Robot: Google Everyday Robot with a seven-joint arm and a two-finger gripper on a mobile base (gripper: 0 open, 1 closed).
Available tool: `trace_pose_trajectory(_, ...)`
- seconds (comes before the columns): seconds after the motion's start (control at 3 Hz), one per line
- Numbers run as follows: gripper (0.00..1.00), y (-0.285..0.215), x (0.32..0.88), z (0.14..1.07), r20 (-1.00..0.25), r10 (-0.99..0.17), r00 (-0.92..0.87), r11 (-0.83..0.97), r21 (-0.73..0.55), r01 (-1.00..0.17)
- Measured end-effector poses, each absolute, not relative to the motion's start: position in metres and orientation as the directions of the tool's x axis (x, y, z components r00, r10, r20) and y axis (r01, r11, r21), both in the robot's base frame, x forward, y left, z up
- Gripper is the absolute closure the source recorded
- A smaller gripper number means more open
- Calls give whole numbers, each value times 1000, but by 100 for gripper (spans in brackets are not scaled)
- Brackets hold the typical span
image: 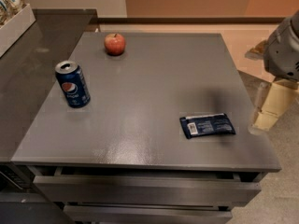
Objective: Move rxbar blueberry near apple
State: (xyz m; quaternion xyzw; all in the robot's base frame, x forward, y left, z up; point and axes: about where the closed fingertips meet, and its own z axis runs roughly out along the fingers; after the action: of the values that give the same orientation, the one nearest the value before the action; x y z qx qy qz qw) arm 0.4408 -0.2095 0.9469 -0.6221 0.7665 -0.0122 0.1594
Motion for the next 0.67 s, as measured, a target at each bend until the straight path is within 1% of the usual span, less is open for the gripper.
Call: trace_pose_trajectory(0.67,0,-188,456,890,-292,-953,-81,125,-135,-983)
